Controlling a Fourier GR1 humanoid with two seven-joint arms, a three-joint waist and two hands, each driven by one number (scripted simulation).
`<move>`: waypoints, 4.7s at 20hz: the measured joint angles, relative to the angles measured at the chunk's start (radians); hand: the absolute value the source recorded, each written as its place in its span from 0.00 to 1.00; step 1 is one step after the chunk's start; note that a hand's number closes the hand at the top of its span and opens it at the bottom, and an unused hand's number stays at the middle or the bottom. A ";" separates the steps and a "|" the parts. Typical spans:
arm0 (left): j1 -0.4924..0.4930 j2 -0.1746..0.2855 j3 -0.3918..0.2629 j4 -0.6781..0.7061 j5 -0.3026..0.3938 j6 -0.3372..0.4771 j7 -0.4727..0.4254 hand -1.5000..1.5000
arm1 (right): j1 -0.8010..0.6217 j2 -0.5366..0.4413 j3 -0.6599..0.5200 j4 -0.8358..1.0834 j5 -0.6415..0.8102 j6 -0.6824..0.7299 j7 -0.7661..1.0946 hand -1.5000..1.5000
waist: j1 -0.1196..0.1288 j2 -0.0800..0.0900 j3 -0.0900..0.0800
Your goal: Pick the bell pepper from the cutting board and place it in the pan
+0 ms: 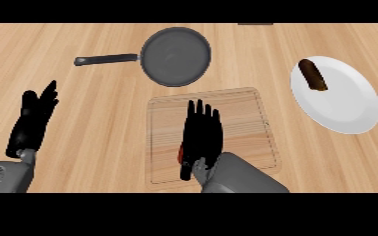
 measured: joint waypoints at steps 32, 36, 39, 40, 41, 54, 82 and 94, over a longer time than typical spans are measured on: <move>0.052 -0.012 0.074 -0.011 -0.031 -0.028 0.001 0.50 | 0.110 0.011 -0.080 0.146 0.164 -0.119 -0.007 1.00 | -0.054 -0.024 -0.001; 0.069 -0.008 0.081 -0.011 -0.031 -0.024 0.004 0.50 | 0.143 0.013 -0.123 0.115 0.279 -0.165 -0.004 1.00 | -0.067 -0.036 -0.003; 0.077 -0.003 0.085 -0.011 -0.031 -0.024 0.003 0.50 | 0.107 0.009 -0.142 0.093 0.431 -0.188 -0.004 1.00 | -0.072 -0.041 -0.005; 0.078 -0.001 0.087 -0.013 -0.030 -0.027 0.006 0.50 | 0.094 0.008 -0.146 0.081 0.482 -0.194 -0.004 1.00 | -0.070 -0.041 -0.005; 0.080 -0.004 0.084 -0.017 -0.031 -0.027 0.005 0.50 | 0.080 0.008 -0.152 0.067 0.527 -0.198 -0.003 1.00 | -0.067 -0.042 -0.004; 0.027 -0.023 0.059 -0.031 -0.040 -0.043 0.012 0.50 | -0.056 0.007 -0.312 -0.021 0.789 -0.202 -0.001 1.00 | 0.005 -0.007 -0.001; -0.096 -0.073 0.001 -0.017 -0.086 -0.065 0.018 0.50 | -0.305 0.016 -0.798 0.579 0.526 -0.712 -0.205 0.00 | 0.125 0.052 0.004; -0.125 -0.090 -0.013 -0.010 -0.098 -0.070 0.016 0.50 | -0.374 0.018 -0.907 0.765 0.372 -0.995 -0.336 0.00 | 0.161 0.065 0.006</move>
